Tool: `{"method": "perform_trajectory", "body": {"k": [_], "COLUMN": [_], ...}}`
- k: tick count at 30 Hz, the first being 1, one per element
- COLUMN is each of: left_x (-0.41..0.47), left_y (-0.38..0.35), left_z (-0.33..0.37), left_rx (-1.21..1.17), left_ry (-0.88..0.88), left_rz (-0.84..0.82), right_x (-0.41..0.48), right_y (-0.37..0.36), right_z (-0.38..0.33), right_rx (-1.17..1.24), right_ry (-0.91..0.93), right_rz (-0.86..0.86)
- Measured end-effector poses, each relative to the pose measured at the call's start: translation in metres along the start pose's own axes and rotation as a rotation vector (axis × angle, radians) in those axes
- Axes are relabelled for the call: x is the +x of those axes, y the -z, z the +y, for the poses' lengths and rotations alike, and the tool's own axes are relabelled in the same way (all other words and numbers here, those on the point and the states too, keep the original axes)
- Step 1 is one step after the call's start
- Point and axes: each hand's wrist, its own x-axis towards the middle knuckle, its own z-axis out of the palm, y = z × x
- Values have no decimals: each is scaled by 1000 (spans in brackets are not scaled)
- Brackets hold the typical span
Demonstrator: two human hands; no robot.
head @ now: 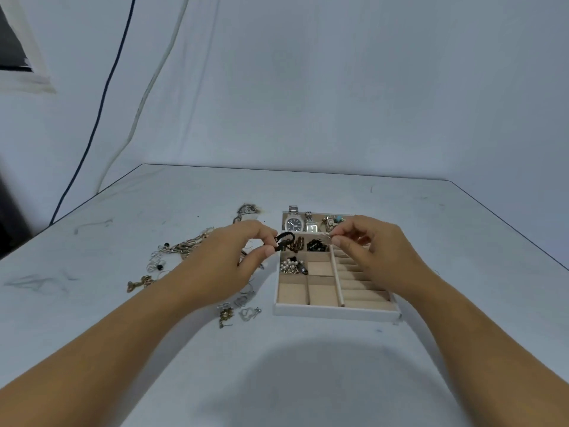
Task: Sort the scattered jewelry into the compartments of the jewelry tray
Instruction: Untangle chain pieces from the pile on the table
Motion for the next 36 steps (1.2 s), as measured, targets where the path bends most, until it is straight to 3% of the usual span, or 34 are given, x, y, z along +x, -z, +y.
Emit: {"method": "perform_trajectory", "body": {"k": [9, 20, 29, 36], "left_x": [15, 42, 49, 52], "left_y": [-4, -35, -53, -58], "left_z": [24, 43, 35, 37], "left_rx": [-105, 124, 168, 95], "left_ry": [-11, 3, 11, 174], "left_rz": [-102, -248, -146, -69], "right_x": [-1, 0, 0, 0], "right_y": [13, 24, 24, 21], "right_z": [8, 14, 16, 18], "right_rx": [11, -19, -27, -24], "right_ry": [-5, -2, -1, -9], "right_rz": [12, 55, 50, 28]}}
